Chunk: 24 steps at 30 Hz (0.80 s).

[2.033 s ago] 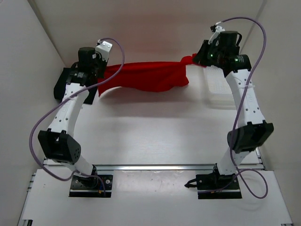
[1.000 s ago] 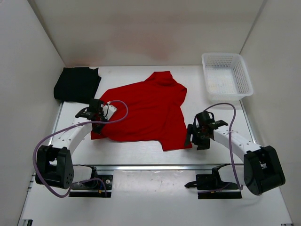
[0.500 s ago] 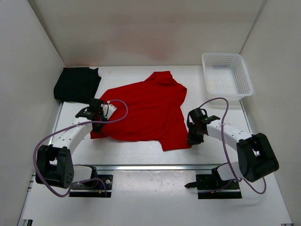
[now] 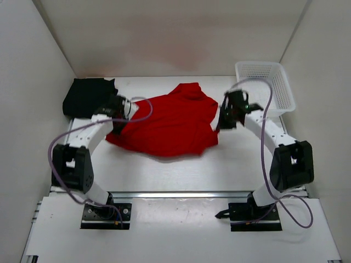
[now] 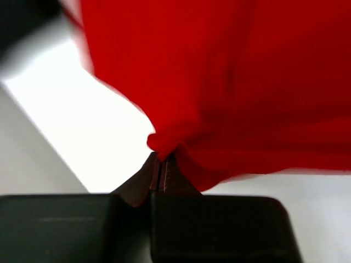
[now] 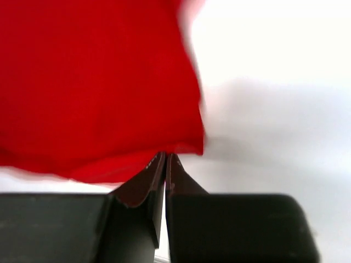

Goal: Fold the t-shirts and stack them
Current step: Flatten out the tshirt

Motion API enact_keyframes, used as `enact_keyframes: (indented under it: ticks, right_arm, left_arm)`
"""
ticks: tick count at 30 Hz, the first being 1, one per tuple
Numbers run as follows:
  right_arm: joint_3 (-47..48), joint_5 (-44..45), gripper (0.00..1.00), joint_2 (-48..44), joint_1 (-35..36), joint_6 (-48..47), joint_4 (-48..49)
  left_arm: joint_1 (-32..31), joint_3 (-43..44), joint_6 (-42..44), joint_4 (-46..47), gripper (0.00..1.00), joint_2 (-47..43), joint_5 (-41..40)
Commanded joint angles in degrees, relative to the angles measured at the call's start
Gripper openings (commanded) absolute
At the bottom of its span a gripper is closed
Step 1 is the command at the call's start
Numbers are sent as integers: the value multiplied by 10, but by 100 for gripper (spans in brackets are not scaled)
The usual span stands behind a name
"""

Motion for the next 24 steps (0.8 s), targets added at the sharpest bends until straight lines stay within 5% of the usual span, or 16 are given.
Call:
enact_keyframes:
  ticks: [1, 5, 8, 11, 18, 24]
  right_arm:
    - [242, 36, 0, 17, -43, -76, -5]
    - [389, 102, 0, 10, -52, -96, -40]
    - [337, 178, 0, -64, -31, -104, -36]
    - [226, 243, 0, -156, -2, -73, -47]
    - [-28, 199, 0, -300, 46, 75, -193]
    - [-110, 126, 0, -341, 97, 136, -227]
  left_arm:
    - [-1, 228, -27, 44, 0, 71, -38]
    - [2, 479, -68, 59, 0, 128, -51]
    - [1, 527, -67, 88, 0, 108, -13]
    - [-8, 430, -39, 114, 0, 50, -6]
    - [-7, 101, -12, 49, 0, -93, 16]
    - [0, -111, -9, -6, 0, -156, 30]
